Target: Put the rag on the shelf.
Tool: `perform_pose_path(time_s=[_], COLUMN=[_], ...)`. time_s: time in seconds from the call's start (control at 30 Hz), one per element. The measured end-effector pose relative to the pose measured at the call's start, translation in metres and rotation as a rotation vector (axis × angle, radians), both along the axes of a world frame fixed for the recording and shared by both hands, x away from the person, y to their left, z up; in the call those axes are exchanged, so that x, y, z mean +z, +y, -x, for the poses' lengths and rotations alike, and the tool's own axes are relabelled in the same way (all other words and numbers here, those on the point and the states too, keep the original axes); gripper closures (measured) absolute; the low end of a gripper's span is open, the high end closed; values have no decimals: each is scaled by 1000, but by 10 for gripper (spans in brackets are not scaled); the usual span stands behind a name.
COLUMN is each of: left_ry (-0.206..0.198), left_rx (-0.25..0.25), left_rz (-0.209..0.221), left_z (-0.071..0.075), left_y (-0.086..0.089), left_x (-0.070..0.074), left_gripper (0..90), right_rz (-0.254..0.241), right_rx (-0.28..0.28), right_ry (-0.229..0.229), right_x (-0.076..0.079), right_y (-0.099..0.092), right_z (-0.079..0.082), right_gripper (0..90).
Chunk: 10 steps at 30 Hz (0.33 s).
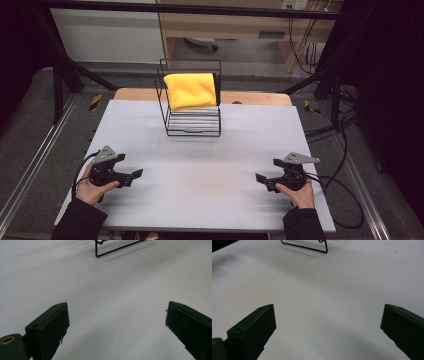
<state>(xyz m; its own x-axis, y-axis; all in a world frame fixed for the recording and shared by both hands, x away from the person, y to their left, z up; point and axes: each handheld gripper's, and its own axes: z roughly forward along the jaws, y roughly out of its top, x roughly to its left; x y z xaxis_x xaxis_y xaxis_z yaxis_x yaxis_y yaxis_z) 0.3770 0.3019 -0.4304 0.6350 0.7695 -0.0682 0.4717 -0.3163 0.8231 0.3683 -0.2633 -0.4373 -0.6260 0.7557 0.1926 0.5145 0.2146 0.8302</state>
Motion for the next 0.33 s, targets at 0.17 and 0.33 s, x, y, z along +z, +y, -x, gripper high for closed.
perform_pose_path(time_s=[0.17, 0.33], left_ry=[1, -4], left_rx=[3, 6], left_rz=[-15, -15], left_z=[3, 4], left_y=[4, 5], left_x=[-5, -6], left_gripper=[50, 50], right_rz=[16, 23], right_rx=[-8, -2], right_ry=[11, 13], right_x=[-5, -6], right_y=[-4, -3], right_z=[4, 4], right_gripper=[7, 7])
